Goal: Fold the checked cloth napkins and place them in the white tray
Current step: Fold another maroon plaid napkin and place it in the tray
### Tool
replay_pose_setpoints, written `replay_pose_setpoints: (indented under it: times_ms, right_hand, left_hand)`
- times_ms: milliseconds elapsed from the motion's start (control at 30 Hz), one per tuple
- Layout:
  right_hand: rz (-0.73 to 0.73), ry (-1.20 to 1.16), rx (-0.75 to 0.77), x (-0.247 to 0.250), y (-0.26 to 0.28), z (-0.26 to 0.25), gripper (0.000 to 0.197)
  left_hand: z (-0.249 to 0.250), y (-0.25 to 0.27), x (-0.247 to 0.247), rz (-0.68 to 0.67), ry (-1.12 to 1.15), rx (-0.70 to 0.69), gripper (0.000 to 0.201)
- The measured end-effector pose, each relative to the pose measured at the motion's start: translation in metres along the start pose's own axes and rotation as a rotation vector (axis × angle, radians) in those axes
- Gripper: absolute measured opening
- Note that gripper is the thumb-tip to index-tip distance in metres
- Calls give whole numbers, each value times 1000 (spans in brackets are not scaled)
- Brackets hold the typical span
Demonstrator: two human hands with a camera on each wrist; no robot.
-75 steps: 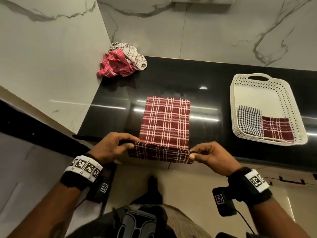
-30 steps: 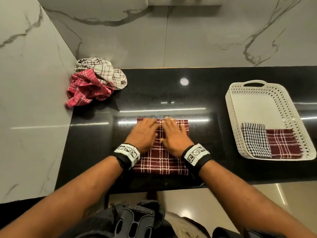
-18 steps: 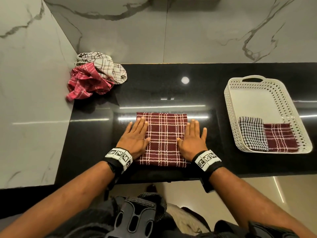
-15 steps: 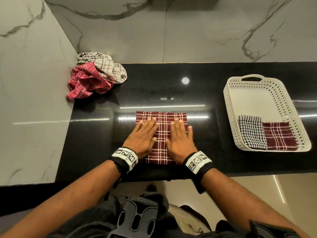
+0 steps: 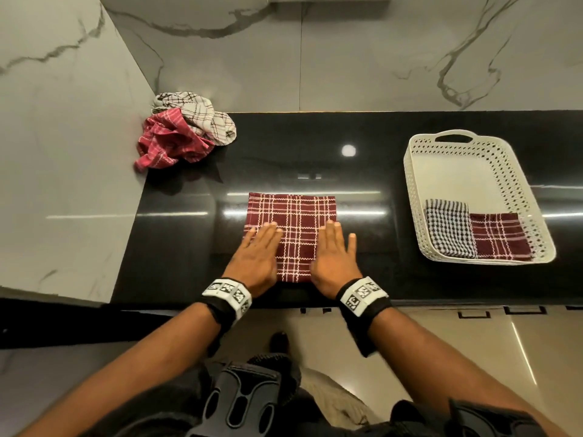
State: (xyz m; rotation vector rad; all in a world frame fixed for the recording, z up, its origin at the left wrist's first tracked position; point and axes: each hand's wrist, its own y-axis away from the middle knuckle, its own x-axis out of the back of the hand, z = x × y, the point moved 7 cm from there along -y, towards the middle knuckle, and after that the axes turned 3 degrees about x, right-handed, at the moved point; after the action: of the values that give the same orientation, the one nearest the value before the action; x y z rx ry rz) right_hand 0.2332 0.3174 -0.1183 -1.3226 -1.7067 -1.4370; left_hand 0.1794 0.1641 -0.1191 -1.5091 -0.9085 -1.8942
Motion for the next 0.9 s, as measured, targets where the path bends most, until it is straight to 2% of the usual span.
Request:
replay_pose_setpoints:
  times_ms: [67,167,233,333,533,600,733,800,900]
  right_hand:
    - [-17,-46,91,-15,1,-30,71]
    - [-24,-22,157,-46,6,-32,71]
    - [23,8,168,-52,12,-15,78]
    - [67,25,173,-52,24,10,87]
    - [21,148,238,-65,50,22,110]
    - [73,166,259,-70,62,26,105]
    - [283,47,325,-65,84,36,85]
    - [332,-91,327,-57,87,45,66]
    - [304,-465,200,-39,84,60,43]
  left_hand:
    - [20,0,-12,-53,-21,-46,70]
    - [12,15,-38,-99,-60,12,71]
    - [-5,31,-43,-34,-42,66,71]
    - [-26,55,-50,-14,-37,137,75]
    - [-18,90,-58,-47,-50,71,92]
    - [-16,101,-58,-21,-77,61,94]
    - [-13,112,-39,207,101,2,66]
    - [-12,114,-25,236,202,-29,52]
    - [-18,115,-11,252,455,-4,43]
